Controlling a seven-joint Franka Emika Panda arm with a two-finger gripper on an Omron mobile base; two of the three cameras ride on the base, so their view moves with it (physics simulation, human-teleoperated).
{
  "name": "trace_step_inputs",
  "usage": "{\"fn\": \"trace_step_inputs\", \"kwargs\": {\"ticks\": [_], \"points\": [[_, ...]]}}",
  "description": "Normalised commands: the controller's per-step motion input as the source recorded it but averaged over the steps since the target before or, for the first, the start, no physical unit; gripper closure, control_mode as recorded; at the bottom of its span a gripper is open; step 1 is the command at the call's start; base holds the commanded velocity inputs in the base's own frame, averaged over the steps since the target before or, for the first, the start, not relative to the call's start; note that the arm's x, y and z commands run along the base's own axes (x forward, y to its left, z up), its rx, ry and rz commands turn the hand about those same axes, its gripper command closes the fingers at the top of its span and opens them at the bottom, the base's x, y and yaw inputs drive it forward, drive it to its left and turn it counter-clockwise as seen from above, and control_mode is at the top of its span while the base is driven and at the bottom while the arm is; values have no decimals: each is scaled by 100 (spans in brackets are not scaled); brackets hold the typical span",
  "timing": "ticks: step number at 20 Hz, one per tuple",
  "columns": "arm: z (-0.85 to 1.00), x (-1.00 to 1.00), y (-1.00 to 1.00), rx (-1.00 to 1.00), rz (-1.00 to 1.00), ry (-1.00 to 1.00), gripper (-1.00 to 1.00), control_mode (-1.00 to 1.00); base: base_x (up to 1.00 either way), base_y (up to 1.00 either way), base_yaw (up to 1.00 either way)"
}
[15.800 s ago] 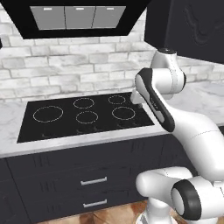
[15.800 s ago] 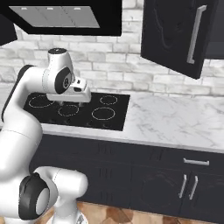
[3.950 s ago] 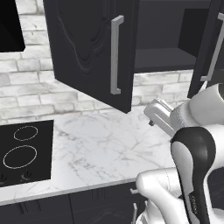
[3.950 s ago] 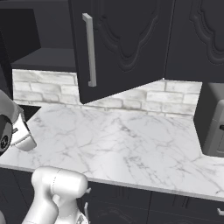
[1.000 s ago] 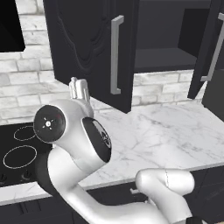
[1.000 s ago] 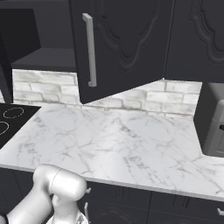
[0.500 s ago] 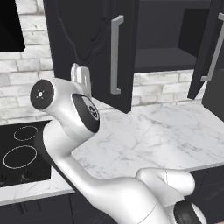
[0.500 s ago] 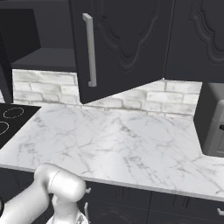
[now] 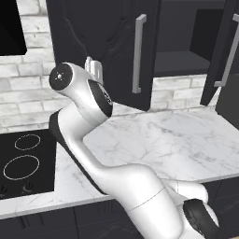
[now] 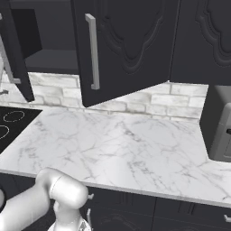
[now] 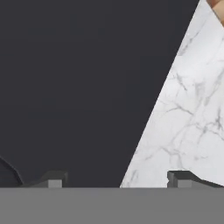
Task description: Close all open cabinet doors.
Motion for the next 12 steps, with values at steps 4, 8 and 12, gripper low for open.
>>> {"fn": "trace_step_inputs", "kwargs": {"ticks": [4,8,12], "points": [[0,53,-31,0,-16,0,-100,-100,0,0,0],[0,53,-36,0,-16,0,-100,-100,0,0,0],[0,53,-36,1,-14,0,-100,-100,0,0,0]]}}
